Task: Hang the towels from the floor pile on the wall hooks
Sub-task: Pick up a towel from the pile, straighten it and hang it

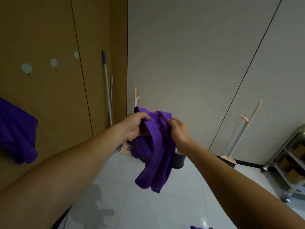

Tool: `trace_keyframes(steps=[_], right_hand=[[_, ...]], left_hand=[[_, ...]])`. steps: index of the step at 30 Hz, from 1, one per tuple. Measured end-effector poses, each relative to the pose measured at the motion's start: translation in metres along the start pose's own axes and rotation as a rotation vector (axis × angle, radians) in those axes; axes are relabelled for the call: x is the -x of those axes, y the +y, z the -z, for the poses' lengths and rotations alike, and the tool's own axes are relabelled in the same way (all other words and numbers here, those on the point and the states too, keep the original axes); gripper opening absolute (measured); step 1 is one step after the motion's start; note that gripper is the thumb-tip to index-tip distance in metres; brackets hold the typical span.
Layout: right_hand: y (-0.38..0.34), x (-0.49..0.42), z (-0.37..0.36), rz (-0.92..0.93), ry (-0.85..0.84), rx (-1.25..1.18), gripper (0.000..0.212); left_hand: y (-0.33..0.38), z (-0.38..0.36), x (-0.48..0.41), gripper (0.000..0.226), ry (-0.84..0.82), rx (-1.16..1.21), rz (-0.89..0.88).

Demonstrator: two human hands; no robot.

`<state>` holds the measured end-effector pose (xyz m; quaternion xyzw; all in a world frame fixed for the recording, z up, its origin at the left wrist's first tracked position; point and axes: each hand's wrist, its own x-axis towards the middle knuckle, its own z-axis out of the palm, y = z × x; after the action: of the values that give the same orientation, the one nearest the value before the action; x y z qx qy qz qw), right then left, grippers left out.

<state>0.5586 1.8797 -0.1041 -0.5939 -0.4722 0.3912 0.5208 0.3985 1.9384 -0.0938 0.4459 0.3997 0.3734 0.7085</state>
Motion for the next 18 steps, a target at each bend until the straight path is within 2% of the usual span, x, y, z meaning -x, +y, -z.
trace_keyframes(steps=[2, 4, 7, 11, 14, 18], right_hand=[[0.002, 0.000, 0.000, -0.020, -0.076, -0.036, 0.034], [0.005, 0.000, -0.001, -0.023, -0.149, 0.056, 0.048], [0.006, -0.001, -0.010, -0.008, -0.111, 0.033, 0.038], [0.002, -0.002, -0.018, -0.058, -0.119, -0.083, 0.023], [0.001, -0.002, -0.010, -0.128, -0.193, -0.093, 0.023], [0.003, -0.011, 0.012, -0.258, -0.101, -0.161, 0.023]], left_hand=[[-0.002, 0.010, 0.001, 0.010, 0.025, -0.017, 0.025], [-0.004, 0.017, 0.002, 0.010, 0.055, -0.012, 0.044], [-0.005, 0.022, 0.005, 0.016, 0.016, 0.022, 0.077], [-0.005, 0.035, 0.011, 0.031, -0.107, -0.094, 0.159], [-0.007, 0.047, 0.010, 0.028, 0.044, -0.192, 0.155], [-0.003, 0.082, 0.012, 0.032, 0.252, -0.362, 0.138]])
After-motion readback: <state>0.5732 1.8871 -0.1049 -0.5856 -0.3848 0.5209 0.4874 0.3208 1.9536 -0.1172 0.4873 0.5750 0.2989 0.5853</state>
